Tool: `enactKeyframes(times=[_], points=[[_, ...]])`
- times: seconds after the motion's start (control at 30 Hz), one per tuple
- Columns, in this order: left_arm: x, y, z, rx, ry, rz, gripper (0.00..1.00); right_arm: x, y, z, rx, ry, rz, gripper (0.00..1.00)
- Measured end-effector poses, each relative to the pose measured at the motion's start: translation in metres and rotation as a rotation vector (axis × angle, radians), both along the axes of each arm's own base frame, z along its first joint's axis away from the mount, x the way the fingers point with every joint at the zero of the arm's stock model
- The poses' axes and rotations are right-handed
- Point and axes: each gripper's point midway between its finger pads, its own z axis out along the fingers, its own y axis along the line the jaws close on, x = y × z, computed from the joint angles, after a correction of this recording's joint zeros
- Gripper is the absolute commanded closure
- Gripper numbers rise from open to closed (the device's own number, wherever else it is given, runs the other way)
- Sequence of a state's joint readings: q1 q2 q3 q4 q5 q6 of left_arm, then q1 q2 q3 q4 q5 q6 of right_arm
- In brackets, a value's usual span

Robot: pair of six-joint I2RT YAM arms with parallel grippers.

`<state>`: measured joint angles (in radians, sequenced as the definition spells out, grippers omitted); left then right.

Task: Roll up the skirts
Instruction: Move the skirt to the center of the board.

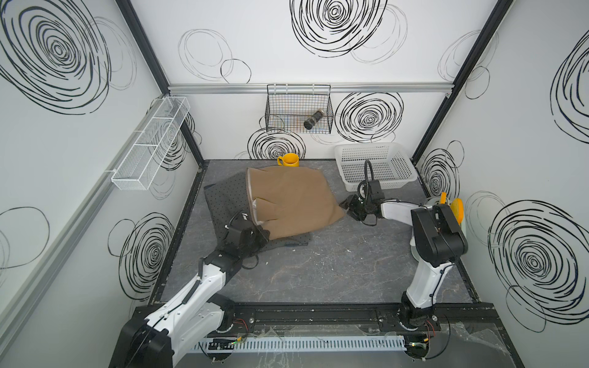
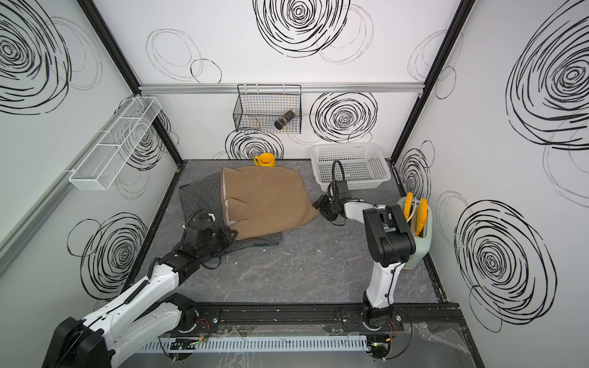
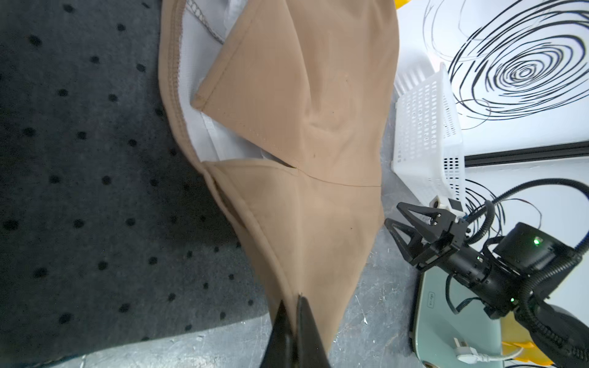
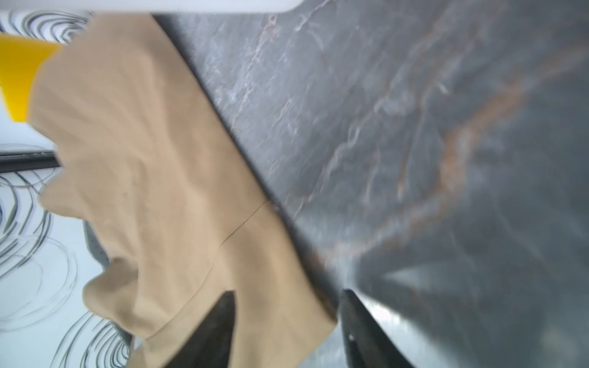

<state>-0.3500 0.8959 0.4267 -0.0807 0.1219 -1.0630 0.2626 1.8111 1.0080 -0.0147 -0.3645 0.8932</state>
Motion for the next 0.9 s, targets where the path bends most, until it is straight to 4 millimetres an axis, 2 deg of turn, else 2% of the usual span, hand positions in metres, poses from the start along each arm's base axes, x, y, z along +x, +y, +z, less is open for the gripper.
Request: enactKeyframes(times=[0.1,0.23,0.27,0.43,0.5,0.57,0.6,0.67,0.73,0.83,0.9], points=[[-0.007,-0.003,0.004,-0.008,0.0,-0.003,1.0,-0.03,0.007,0.008,0.036,0.01,-0.002,0.36],[-0.014,-0.01,0.005,-0.028,0.013,-0.013,1.0,-0.073,0.012,-0.018,0.066,0.128,-0.011,0.37],[-0.016,-0.011,0.006,-0.034,0.014,-0.014,1.0,-0.076,0.015,-0.018,0.079,0.136,-0.012,0.38],[-0.026,-0.018,0.019,-0.049,0.0,-0.021,1.0,-0.071,0.014,-0.018,0.064,0.139,-0.051,0.42],[-0.03,-0.018,0.026,-0.054,-0.016,-0.014,1.0,-0.062,0.012,-0.018,0.048,0.137,-0.07,0.49],[-0.032,-0.015,0.031,-0.057,-0.031,0.001,1.0,-0.054,0.012,-0.021,0.04,0.136,-0.083,0.6],[-0.033,-0.012,0.033,-0.058,-0.039,0.011,1.0,-0.051,0.011,-0.024,0.039,0.138,-0.092,0.72],[-0.034,-0.009,0.035,-0.055,-0.046,0.023,1.0,-0.051,0.01,-0.027,0.04,0.144,-0.102,0.89],[-0.033,-0.007,0.036,-0.049,-0.052,0.031,1.0,-0.051,0.008,-0.03,0.035,0.15,-0.114,1.0],[-0.03,-0.004,0.039,-0.015,-0.048,0.033,1.0,-0.043,0.005,-0.023,0.016,0.138,-0.119,1.0],[-0.024,-0.004,0.051,0.01,-0.06,0.027,1.0,-0.031,0.005,-0.007,0.008,0.101,-0.113,1.0]])
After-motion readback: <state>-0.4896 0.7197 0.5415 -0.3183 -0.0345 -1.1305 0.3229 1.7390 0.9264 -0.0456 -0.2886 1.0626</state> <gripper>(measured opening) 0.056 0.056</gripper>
